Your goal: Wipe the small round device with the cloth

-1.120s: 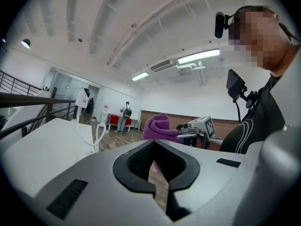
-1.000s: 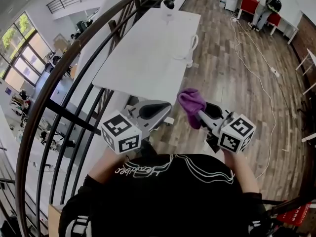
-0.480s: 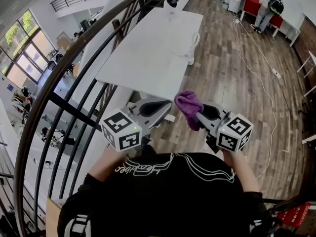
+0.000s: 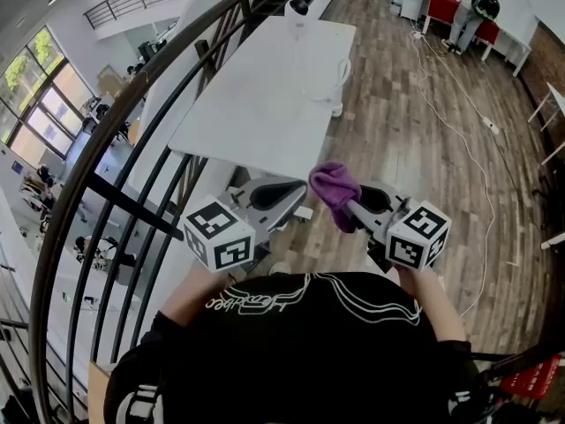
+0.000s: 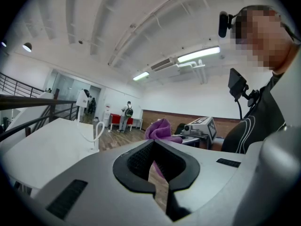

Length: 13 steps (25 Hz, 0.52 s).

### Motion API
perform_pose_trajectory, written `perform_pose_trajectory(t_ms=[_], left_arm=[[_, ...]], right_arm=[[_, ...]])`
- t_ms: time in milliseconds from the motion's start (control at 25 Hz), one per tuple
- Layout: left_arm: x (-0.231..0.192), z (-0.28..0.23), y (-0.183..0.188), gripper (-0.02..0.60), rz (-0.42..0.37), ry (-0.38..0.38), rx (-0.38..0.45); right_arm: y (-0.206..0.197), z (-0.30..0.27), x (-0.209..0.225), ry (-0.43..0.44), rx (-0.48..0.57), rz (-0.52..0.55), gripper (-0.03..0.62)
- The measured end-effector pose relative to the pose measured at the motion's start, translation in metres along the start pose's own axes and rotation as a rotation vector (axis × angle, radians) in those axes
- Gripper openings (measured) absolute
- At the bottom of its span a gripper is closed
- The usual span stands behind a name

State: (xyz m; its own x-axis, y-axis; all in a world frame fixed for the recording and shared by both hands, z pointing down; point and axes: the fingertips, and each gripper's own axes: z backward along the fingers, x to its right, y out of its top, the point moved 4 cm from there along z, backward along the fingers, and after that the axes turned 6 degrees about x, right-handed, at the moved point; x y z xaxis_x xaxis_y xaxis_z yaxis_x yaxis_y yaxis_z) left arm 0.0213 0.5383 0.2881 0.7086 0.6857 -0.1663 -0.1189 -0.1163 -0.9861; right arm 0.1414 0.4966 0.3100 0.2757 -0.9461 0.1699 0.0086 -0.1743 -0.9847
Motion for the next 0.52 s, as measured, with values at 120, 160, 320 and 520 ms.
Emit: perform_pose_trajectory(t_ms=[120, 160, 320, 520], left_arm=[[-0.003, 0.003, -0.001, 0.009, 0.007, -0.005, -0.004], [-0.005, 0.004, 0.0, 0.008, 0.009, -0.006, -0.005], [-0.022, 0.007, 0.007, 0.009, 0.016, -0.011, -0.012], [-0.037, 0.004, 0.005, 0.008, 0.033, -0.014, -0.016]], right_arm=[[0.0, -0.004, -0.002, -0.002, 0.004, -0.002, 0.066], [0.001, -0.006, -0.002, -0.003, 0.005, -0.003, 0.066], [0.009, -0.023, 0.001, -0.012, 0.007, -0.009, 0.066], [0.006, -0.032, 0.009, -0.021, 0.008, -0.014, 0.066]])
